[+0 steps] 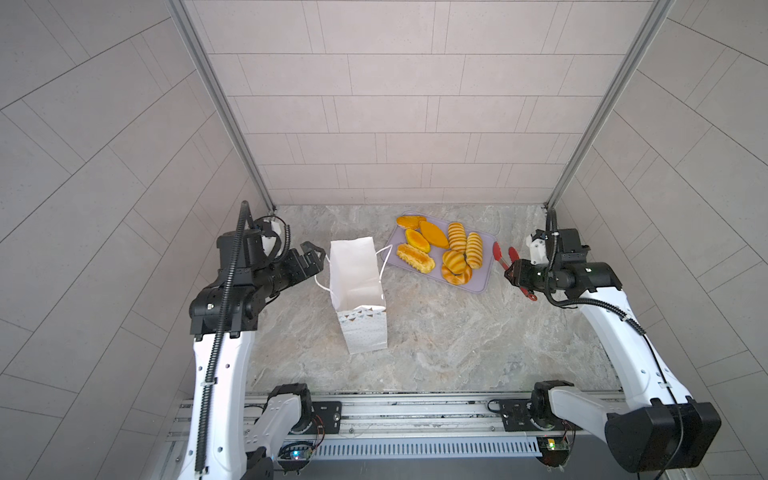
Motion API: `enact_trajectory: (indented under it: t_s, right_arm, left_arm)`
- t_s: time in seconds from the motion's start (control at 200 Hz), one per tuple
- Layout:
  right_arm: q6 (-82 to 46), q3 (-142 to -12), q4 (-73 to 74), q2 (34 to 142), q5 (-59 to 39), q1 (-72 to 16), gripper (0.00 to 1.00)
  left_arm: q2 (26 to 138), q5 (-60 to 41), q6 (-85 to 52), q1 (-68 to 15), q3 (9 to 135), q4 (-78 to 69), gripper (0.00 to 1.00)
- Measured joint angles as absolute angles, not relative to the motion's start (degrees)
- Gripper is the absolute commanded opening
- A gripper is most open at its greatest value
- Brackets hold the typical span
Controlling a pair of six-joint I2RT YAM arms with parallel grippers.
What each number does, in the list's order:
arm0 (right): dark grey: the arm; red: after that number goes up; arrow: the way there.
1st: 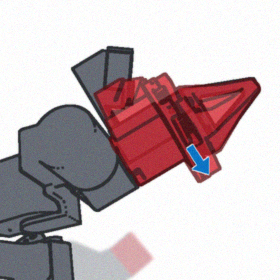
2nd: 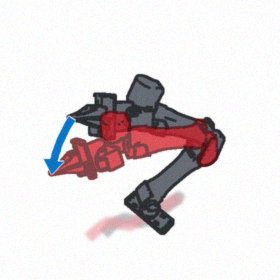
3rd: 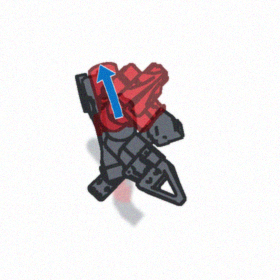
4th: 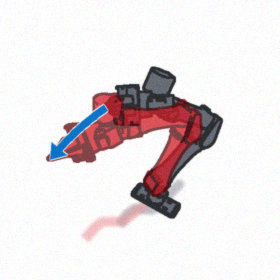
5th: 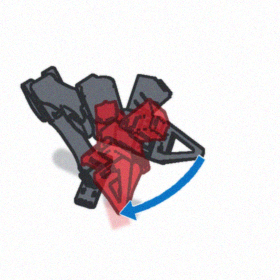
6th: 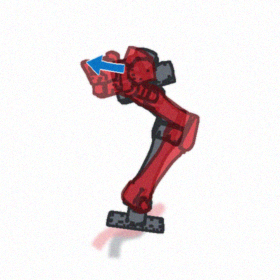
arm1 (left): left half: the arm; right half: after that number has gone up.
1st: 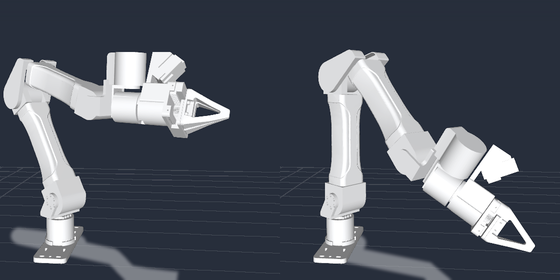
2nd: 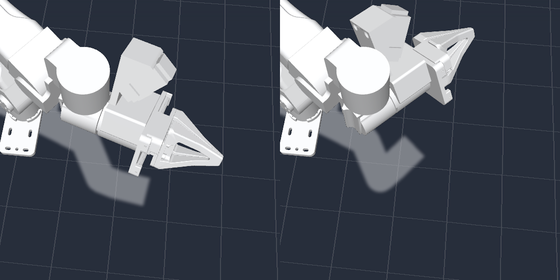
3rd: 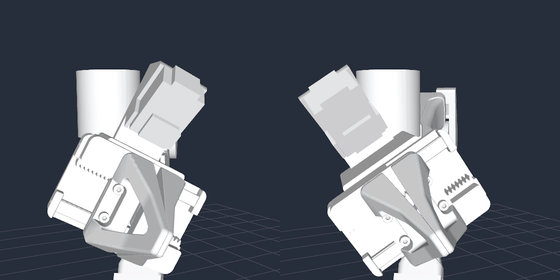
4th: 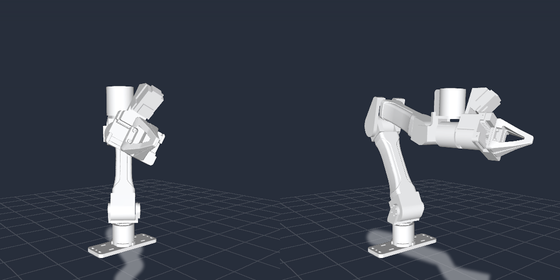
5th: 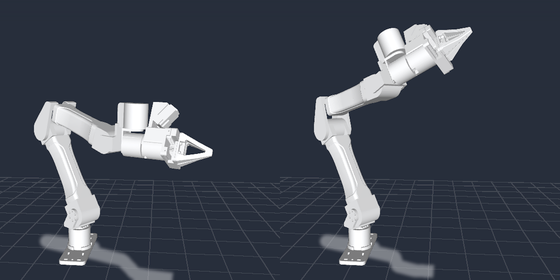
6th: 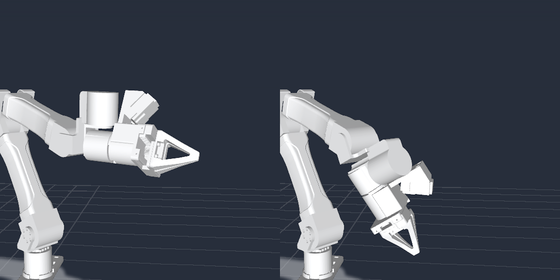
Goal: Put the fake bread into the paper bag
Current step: 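Lift the red tongs with the right gripper toward the bread tray, then move the tongs over the striped bread rolls with the right gripper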
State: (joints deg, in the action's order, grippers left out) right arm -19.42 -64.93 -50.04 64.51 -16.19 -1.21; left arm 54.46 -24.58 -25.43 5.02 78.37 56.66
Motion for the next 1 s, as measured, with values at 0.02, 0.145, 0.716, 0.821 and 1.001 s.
enact_trajectory:
  t_s: [0.02, 0.145, 0.716, 0.821, 1.001]
  right_arm:
    - [-19.3, -65.1, -50.2, 64.5, -16.0, -1.7, 0.54]
    - [-18.2, -67.5, -51.2, 65.3, -14.1, -5.9, 0.52]
    - [-17.8, -74.0, -48.3, 77.3, -8.4, -11.6, 0.51]
    - [-17.8, -75.9, -47.6, 79.7, -7.9, -11.6, 0.51]
    - [-17.6, -77.9, -46.9, 83.0, -7.0, -11.3, 0.51]
  left_arm:
    - [54.4, -24.3, -25.3, 5.0, 78.6, 56.9, 1.00]
    - [54.3, -22.6, -23.9, 5.0, 79.0, 59.0, 1.00]
    - [52.8, -22.4, -20.5, 2.9, 80.4, 68.1, 0.99]
    - [52.6, -22.7, -20.6, 1.7, 80.3, 68.2, 0.98]
    - [53.1, -20.7, -21.5, -5.1, 78.5, 67.3, 0.91]
